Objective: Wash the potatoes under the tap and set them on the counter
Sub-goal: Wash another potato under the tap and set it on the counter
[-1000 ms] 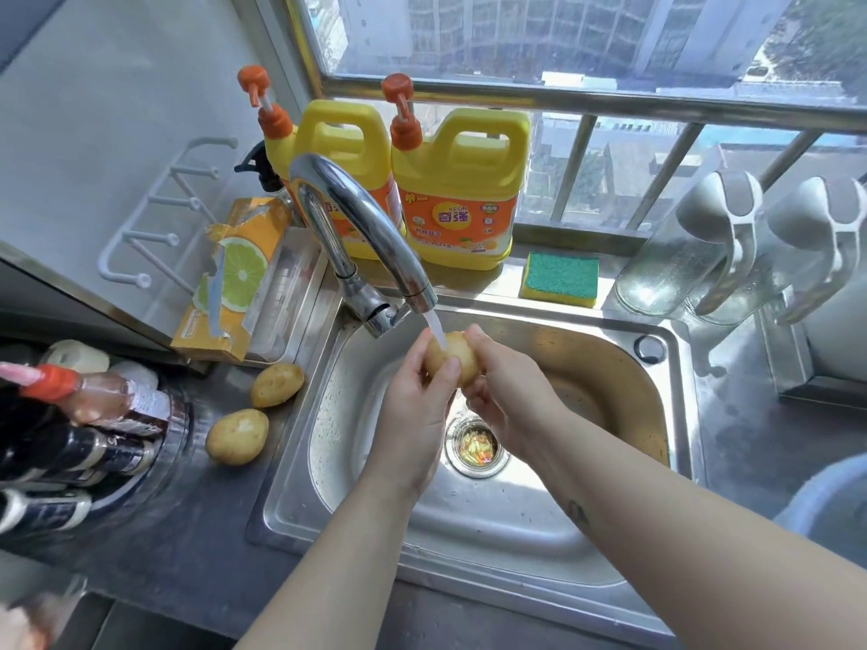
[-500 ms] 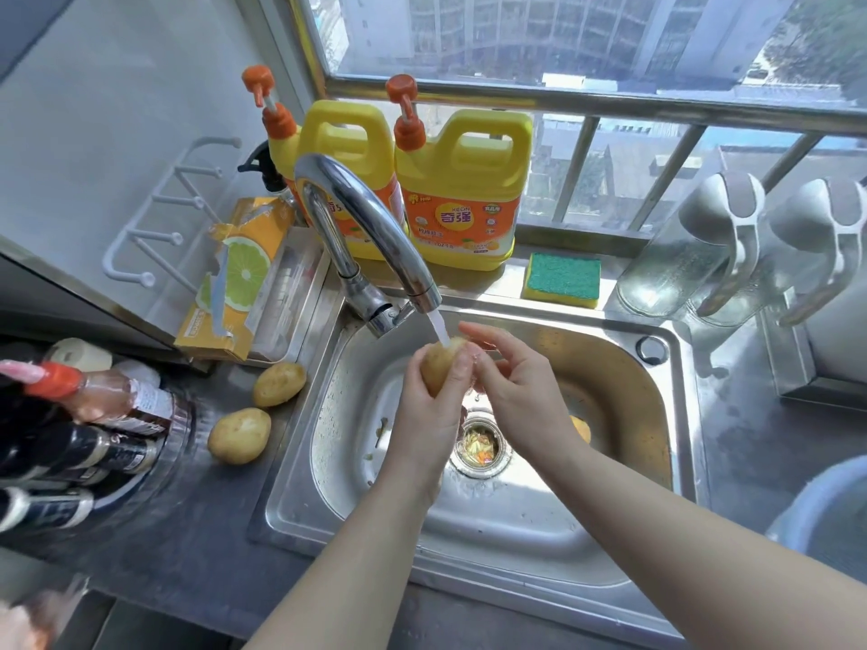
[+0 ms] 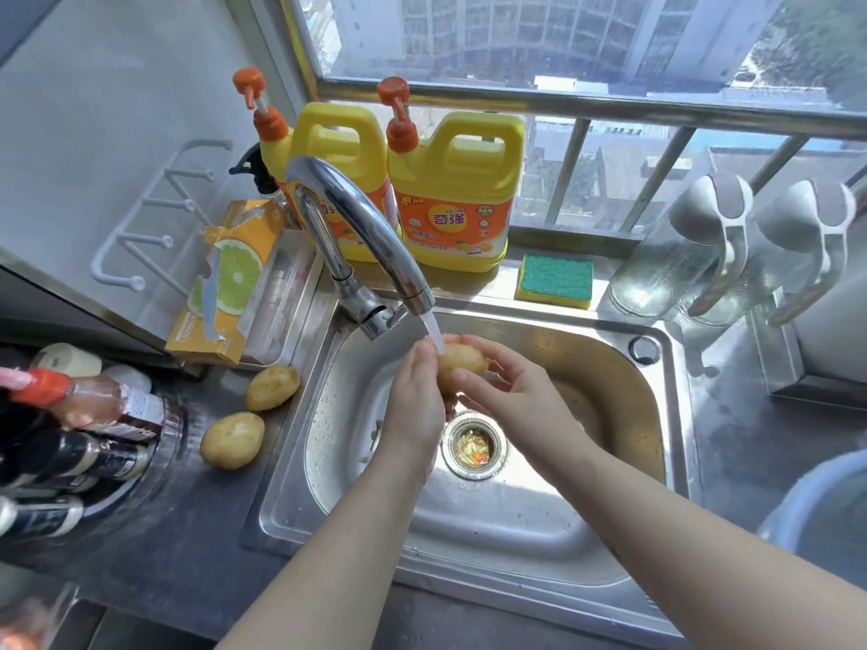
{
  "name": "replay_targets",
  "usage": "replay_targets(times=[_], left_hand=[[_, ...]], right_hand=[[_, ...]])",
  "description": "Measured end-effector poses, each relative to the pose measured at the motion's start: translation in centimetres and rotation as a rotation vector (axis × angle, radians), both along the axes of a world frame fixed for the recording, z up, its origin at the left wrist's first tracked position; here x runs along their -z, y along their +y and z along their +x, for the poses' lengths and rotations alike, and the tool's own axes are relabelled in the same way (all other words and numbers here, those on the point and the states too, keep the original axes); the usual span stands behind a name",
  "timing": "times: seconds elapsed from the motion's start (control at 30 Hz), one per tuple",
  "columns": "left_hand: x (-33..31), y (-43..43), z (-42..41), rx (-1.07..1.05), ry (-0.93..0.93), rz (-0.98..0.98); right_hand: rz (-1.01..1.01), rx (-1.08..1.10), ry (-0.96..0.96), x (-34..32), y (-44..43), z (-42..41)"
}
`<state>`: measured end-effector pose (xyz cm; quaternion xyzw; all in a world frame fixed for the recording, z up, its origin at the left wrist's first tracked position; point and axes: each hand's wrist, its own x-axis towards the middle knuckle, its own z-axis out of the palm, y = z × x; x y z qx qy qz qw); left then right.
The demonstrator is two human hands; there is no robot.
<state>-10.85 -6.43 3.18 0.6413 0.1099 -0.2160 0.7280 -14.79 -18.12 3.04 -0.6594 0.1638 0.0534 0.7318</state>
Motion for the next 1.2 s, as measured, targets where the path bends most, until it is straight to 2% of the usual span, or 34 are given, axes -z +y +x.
replay_targets(times=[0.2,0.4,0.53,0.7,0.77,0.9,1.2], left_hand=[[0.3,0.8,-0.6,-0.007,-0.024,0.016],[-0.8,1.2,-0.5,0.128,-0.026,-0.062],[-1.2,1.7,-0.2,0.104,0.074,-0.187],[-1.7,2.0,0.1,0.189,0.107,-0.202],[-1.9,2.3,0.5,0.201,0.144,-0.261],[-1.9,3.5,1.3,0.247,0.209,-0.360],[-1.4,3.7,0.7,0.188,0.161,-0.297]], right_hand=[[0.234,0.022,0.059,0.4,-0.6,0.6],[0.062,-0.011,0.028,0.8,-0.7,0.7],[0.080,-0.051,0.033,0.4,-1.3,0.8],[-0.273,-0.123,-0.022,-0.6,-1.3,1.4],[-0.345,-0.161,-0.059,-1.0,-1.8,1.7],[-0.279,-0.205,-0.076,-1.3,-2.3,2.3],[-0.311,-0.202,-0.091,-1.8,-1.6,2.6]])
